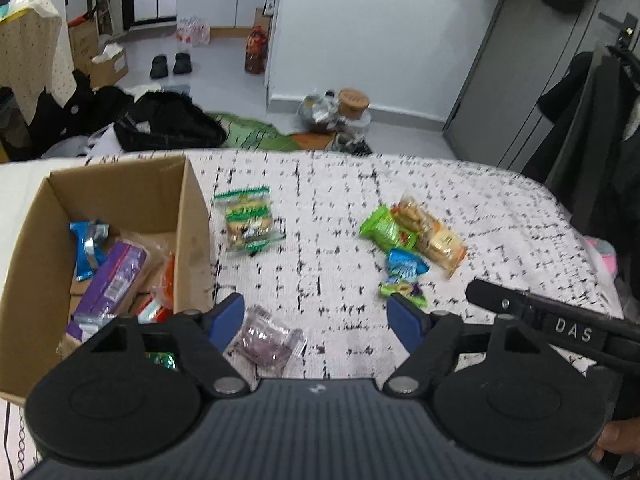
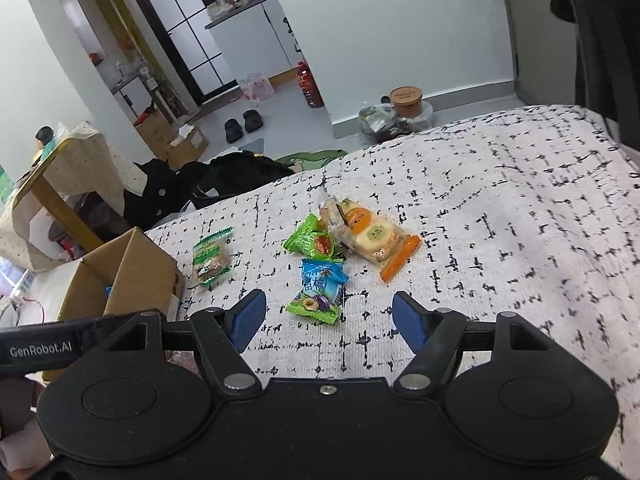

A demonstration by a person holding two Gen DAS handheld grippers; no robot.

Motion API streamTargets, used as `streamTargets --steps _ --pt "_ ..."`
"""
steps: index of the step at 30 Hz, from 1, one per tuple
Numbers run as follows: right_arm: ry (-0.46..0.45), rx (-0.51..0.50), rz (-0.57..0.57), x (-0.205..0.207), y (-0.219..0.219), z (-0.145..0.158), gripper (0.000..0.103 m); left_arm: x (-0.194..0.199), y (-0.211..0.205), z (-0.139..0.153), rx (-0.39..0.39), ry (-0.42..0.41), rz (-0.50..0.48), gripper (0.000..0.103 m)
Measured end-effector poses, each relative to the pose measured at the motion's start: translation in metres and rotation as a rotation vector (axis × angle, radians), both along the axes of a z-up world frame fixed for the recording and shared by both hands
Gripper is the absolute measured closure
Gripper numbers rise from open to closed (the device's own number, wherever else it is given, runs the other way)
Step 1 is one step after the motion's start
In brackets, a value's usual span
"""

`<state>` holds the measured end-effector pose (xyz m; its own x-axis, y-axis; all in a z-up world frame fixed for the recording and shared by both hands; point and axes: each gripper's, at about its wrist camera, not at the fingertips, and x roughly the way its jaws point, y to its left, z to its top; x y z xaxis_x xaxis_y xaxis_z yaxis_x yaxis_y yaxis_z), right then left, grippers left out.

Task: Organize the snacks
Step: 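Move both open grippers back toward the remaining snacks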

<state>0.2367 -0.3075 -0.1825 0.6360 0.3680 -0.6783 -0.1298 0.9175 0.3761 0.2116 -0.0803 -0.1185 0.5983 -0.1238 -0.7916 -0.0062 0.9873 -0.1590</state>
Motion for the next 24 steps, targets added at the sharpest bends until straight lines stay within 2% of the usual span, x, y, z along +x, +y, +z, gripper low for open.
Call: streamTargets --steps 4,8,12,19,24 --pt "0.006 0.031 0.019 0.007 0.001 -0.011 0.034 0.006 -0.010 -0.010 0.046 0.067 -0.001 0.037" --pt "0.019 0.063 0.048 0.011 0.002 -0.019 0.035 0.012 -0.016 -0.022 0.069 0.130 0.017 0.039" --pt "0.024 0.082 0.045 0.013 -0.004 -0.026 0.035 0.020 -0.013 -0.031 0.081 0.179 0.082 0.039" --pt "0.052 0.134 0.032 0.016 -0.016 -0.033 0.038 0.032 -0.019 -0.039 0.150 0.187 0.164 0.039" --pt "0.062 0.163 0.039 0.018 -0.018 -0.036 0.039 0.045 -0.025 -0.043 0.200 0.231 0.214 0.039"
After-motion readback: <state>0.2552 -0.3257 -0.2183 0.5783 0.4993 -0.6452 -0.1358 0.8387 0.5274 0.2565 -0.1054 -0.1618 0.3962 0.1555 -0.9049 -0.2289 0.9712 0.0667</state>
